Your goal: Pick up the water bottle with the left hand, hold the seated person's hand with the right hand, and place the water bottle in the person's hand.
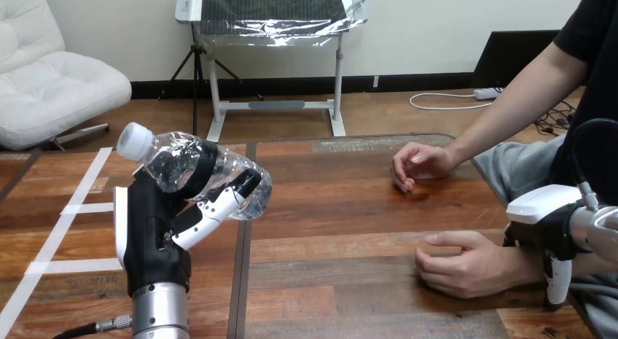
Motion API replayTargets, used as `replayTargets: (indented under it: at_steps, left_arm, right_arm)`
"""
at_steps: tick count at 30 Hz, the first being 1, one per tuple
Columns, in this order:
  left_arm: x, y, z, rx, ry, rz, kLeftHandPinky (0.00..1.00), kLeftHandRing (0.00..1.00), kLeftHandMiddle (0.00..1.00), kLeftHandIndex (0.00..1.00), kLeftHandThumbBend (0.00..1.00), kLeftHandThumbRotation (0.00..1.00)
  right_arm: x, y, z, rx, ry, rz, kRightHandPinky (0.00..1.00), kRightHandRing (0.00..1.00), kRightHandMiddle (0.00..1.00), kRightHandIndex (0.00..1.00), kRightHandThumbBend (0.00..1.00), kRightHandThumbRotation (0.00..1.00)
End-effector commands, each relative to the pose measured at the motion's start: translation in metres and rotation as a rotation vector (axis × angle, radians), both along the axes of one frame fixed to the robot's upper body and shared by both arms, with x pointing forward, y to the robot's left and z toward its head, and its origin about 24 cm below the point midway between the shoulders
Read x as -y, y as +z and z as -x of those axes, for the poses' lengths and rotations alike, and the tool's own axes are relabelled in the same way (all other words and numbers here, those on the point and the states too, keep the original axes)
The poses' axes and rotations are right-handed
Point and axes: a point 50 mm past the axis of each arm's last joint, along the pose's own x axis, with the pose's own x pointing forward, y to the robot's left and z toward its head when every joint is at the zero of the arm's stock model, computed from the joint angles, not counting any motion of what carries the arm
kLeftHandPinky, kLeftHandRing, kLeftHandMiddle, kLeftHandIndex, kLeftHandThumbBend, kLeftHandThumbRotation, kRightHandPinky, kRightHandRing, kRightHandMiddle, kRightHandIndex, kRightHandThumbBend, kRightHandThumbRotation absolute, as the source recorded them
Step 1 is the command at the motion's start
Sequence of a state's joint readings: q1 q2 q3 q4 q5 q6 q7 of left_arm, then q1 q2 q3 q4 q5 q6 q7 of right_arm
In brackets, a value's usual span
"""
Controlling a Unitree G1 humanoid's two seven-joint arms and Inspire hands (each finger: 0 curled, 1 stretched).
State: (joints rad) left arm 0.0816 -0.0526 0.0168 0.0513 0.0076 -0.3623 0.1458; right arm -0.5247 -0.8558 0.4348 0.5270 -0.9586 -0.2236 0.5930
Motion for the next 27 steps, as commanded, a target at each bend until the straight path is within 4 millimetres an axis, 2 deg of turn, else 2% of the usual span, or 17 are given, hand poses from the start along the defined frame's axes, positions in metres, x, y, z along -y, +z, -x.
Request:
replayTargets:
  at_steps: [1,16,27]
  left_arm:
    - [0.003,0.024,-0.007,0.126,-0.003,-0.001,0.4,0.43,0.47,0.49,0.62,0.0]
    - [0.003,0.025,-0.008,0.123,-0.007,0.006,0.4,0.43,0.47,0.49,0.63,0.0]
    - [0.002,0.024,-0.009,0.125,-0.008,0.008,0.41,0.43,0.47,0.49,0.63,0.0]
  right_arm:
    - [-0.005,0.008,-0.008,0.046,-0.002,-0.042,0.71,0.76,0.8,0.81,0.71,0.08]
    - [-0.004,-0.001,-0.003,0.041,-0.042,-0.123,0.63,0.74,0.8,0.8,0.7,0.02]
    - [-0.004,-0.013,-0.004,0.038,-0.059,-0.156,0.54,0.64,0.72,0.72,0.67,0.0]
